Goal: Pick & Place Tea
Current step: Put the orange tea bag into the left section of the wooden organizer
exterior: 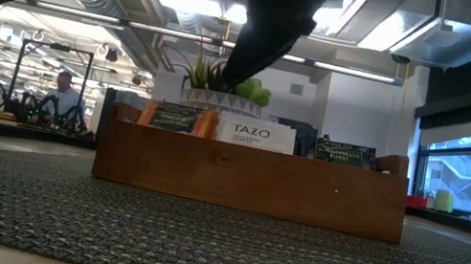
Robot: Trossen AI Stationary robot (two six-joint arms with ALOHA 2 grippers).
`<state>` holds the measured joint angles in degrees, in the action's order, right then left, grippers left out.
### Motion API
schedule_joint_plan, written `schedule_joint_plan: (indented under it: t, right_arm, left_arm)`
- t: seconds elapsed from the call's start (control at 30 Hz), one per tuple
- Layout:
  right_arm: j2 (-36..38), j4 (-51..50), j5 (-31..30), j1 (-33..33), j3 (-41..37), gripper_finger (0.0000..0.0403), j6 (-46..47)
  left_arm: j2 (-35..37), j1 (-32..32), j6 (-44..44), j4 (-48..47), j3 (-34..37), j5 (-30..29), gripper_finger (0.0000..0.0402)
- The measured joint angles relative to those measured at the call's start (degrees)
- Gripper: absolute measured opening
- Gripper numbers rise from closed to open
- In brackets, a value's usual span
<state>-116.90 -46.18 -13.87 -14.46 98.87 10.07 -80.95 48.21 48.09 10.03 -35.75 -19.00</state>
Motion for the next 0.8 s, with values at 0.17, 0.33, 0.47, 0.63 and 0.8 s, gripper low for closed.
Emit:
schedule_joint_plan:
  t: [0.17,0.33,0.47,0.63,0.8]
  right_arm:
    - [4.0,-2.5,0.9,-3.6,-1.6,0.0166,0.4]
    - [13.3,7.3,0.9,-6.3,-15.5,0.0166,5.7]
    - [25.1,23.6,0.3,-8.9,-30.9,0.0166,9.2]
    - [40.7,40.3,-7.2,-14.0,-47.6,0.0166,8.7]
    - [54.2,44.2,-10.6,-19.2,-61.7,0.0166,13.9]
  left_arm:
    - [0.0,0.0,-6.2,1.0,0.0,-1.8,0.0154]
    - [1.6,-0.3,-14.6,7.1,0.0,-5.0,0.0151]
    - [4.7,-2.9,-24.9,16.8,2.3,0.3,0.0152]
    - [11.2,-9.0,-30.4,28.5,12.1,7.1,0.0154]
    - [20.0,-11.6,-33.1,43.3,24.2,6.3,0.0151]
